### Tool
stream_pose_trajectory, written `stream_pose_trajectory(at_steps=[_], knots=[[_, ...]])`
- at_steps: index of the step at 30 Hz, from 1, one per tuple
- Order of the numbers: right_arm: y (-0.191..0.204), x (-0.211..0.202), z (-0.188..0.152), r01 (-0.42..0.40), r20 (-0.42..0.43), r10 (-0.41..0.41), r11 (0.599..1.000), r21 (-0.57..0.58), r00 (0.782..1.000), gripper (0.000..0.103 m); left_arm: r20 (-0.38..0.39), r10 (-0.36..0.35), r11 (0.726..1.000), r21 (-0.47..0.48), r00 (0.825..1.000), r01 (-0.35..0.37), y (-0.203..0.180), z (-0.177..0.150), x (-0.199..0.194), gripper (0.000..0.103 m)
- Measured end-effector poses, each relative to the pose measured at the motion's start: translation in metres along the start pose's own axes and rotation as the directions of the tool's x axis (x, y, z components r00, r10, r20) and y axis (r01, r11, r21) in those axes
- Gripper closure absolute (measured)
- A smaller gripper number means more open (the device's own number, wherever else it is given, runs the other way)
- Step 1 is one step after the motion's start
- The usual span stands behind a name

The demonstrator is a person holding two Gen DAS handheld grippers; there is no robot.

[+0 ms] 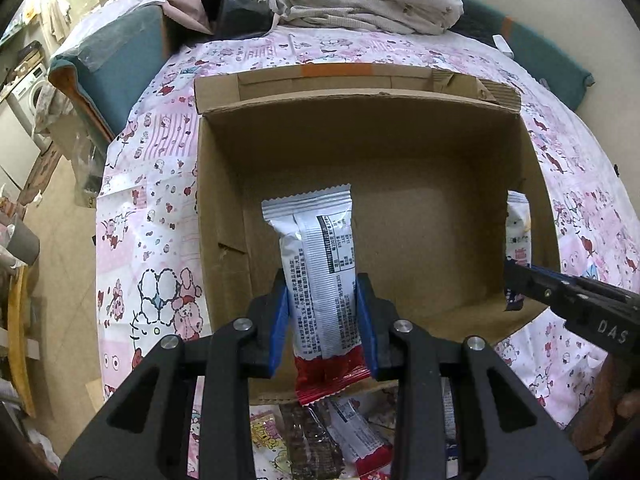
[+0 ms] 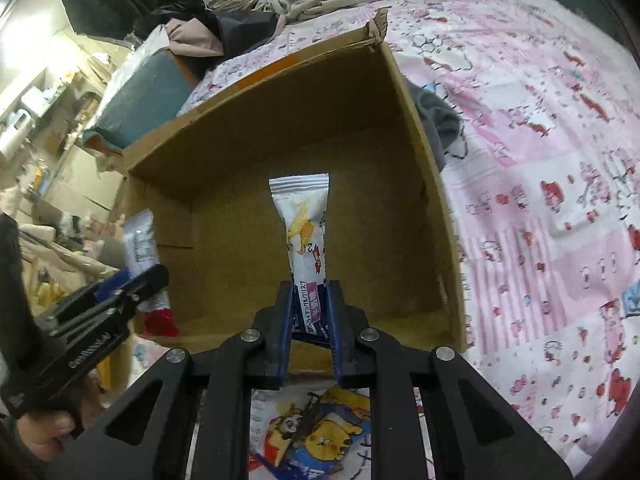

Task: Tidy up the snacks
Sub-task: 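Lower both held bars into the box and open both tools, then grasp the blue chip bag with the right tool and lift it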

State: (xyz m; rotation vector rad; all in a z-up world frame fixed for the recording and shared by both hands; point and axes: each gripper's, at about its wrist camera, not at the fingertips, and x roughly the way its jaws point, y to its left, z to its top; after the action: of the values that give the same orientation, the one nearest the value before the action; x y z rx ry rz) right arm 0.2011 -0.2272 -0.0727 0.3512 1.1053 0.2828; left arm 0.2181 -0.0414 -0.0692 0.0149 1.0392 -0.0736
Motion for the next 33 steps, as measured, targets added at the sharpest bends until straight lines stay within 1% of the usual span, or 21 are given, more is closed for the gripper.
stream_pose_trajectory(at_steps=[4,5,7,9,10,11,12,14,15,16,17,18,19,20,21,24,26,29,33], knots=[[0.001,0.001,0.001,-0.016,-0.005,0.016,1.0,-0.002,1.0,0.085,0.007,0.001,1.0,-0.01,1.0,-0.001,0.001,0.001,-0.001,0.075],[0.001,0.001,0.001,-0.018,-0.005,0.018,1.0,-0.002,1.0,0.084,0.007,0.001,1.0,-0.009,1.0,-0.001,0.001,0.001,-0.001,0.075],[0.001,0.002,0.001,-0.032,-0.012,0.032,0.999,0.002,0.999,0.082,-0.005,-0.023,1.0,-0.014,1.0,0.023,0.001,0.0,0.0,0.074],[0.003,0.003,0.001,-0.048,-0.019,0.048,0.999,-0.003,0.999,0.082,-0.019,-0.033,0.999,-0.018,0.999,0.033,0.002,0.0,0.001,0.07],[0.003,0.003,0.001,-0.049,-0.019,0.049,0.999,-0.005,0.999,0.082,-0.017,-0.023,1.0,-0.016,1.0,0.023,0.001,-0.001,0.0,0.068],[0.004,0.003,0.001,-0.05,-0.016,0.049,0.999,-0.008,0.999,0.082,-0.01,-0.014,1.0,-0.015,1.0,0.014,0.001,-0.001,-0.001,0.062],[0.005,0.002,0.001,-0.051,-0.01,0.051,0.999,-0.008,0.999,0.082,-0.003,-0.011,1.0,-0.015,1.0,0.011,0.001,-0.002,-0.002,0.058],[0.006,0.0,0.003,-0.055,0.0,0.055,0.998,-0.005,0.998,0.082,0.014,-0.011,1.0,-0.016,1.0,0.012,0.001,-0.003,-0.006,0.042],[0.006,-0.001,0.003,-0.054,0.007,0.054,0.999,-0.003,0.999,0.081,0.023,-0.013,1.0,-0.014,1.0,0.013,0.001,-0.003,-0.009,0.033],[0.006,-0.002,0.003,-0.051,0.012,0.051,0.999,-0.002,0.999,0.077,0.031,-0.011,1.0,-0.012,0.999,0.012,0.001,-0.004,-0.011,0.03],[0.005,-0.004,0.004,-0.048,0.02,0.048,0.999,-0.001,0.999,0.063,0.038,-0.011,1.0,-0.011,0.999,0.011,0.001,-0.004,-0.013,0.025],[0.005,-0.006,0.005,-0.048,0.028,0.048,0.999,0.001,0.998,0.036,0.051,-0.008,1.0,-0.013,0.999,0.008,0.002,-0.004,-0.016,0.021],[0.004,-0.008,0.005,-0.044,0.041,0.044,0.999,0.006,0.998,0.025,0.055,-0.004,1.0,-0.017,0.998,0.005,0.002,-0.004,-0.017,0.02],[0.004,-0.012,0.005,-0.038,0.068,0.037,0.999,0.011,0.997,0.018,0.058,0.0,1.0,-0.026,0.998,0.002,0.004,-0.004,-0.019,0.018],[0.003,-0.016,0.005,-0.039,0.084,0.037,0.999,0.011,0.996,0.018,0.059,-0.001,0.999,-0.036,0.998,0.003,0.005,-0.003,-0.021,0.018],[0.002,-0.022,0.006,-0.045,0.095,0.043,0.999,0.013,0.995,0.018,0.061,-0.002,0.998,-0.062,0.998,0.005,0.011,-0.002,-0.024,0.018],[0.0,-0.027,0.004,-0.026,0.112,0.023,0.999,0.028,0.993,0.018,0.073,0.0,0.998,-0.06,0.997,0.004,0.012,-0.004,-0.028,0.018],[-0.003,-0.035,-0.001,-0.035,0.116,0.029,0.998,0.048,0.993,0.018,0.086,0.026,0.998,-0.056,0.996,-0.021,0.014,-0.007,-0.034,0.018],[-0.004,-0.047,-0.006,-0.045,0.124,0.037,0.997,0.062,0.992,0.018,0.097,0.028,0.998,-0.063,0.995,-0.022,0.018,-0.012,-0.045,0.018]])
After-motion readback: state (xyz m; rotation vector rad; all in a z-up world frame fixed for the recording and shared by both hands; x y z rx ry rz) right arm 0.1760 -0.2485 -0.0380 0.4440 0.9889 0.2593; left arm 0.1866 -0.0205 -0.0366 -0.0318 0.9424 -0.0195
